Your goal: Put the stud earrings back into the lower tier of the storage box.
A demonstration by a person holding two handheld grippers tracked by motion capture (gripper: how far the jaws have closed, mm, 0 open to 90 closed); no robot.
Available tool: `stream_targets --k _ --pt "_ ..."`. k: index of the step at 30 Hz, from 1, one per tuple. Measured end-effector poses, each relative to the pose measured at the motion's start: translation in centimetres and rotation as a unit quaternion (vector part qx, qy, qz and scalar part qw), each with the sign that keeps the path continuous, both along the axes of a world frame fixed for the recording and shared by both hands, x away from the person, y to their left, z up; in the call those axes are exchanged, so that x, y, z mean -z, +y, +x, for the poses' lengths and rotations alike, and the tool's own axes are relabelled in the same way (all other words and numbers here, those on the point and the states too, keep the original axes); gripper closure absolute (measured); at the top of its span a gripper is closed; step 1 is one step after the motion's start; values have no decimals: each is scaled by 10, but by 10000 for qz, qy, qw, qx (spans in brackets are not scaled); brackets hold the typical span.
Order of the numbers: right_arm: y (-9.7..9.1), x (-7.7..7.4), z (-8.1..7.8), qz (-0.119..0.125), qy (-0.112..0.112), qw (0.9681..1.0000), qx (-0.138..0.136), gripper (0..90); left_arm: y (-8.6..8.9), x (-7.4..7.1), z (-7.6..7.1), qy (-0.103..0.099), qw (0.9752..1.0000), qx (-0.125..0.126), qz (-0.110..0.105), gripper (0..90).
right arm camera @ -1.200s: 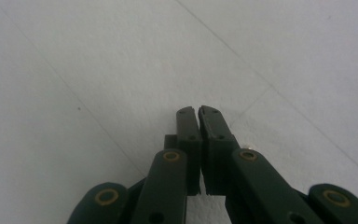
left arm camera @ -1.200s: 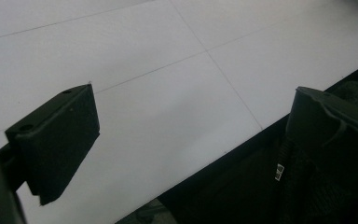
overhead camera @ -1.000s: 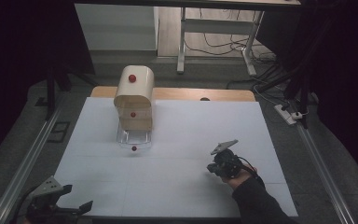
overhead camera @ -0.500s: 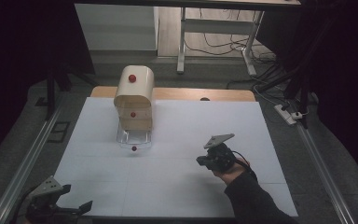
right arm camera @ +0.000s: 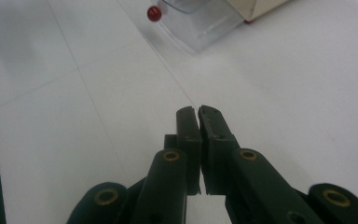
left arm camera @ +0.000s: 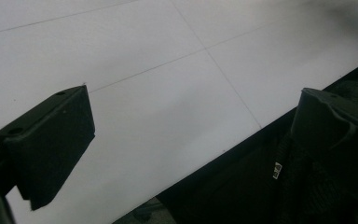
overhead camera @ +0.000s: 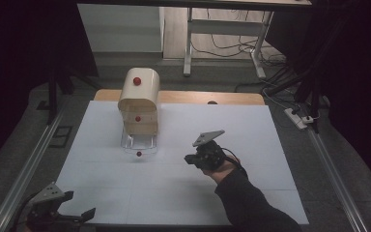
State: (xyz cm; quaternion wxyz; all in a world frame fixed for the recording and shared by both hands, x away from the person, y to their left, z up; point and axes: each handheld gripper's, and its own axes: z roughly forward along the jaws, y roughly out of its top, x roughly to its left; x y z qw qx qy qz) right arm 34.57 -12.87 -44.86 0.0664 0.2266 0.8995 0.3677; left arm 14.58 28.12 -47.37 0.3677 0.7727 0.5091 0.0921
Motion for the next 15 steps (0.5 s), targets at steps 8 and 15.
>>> stream_targets --k 8,15 --pt "24 0 10 131 53 9999 -5 871 2 0 1 22 9999 31 -110 0" --pt "49 2 20 200 -11 9997 -138 871 3 0 0 16 9999 25 -121 0"
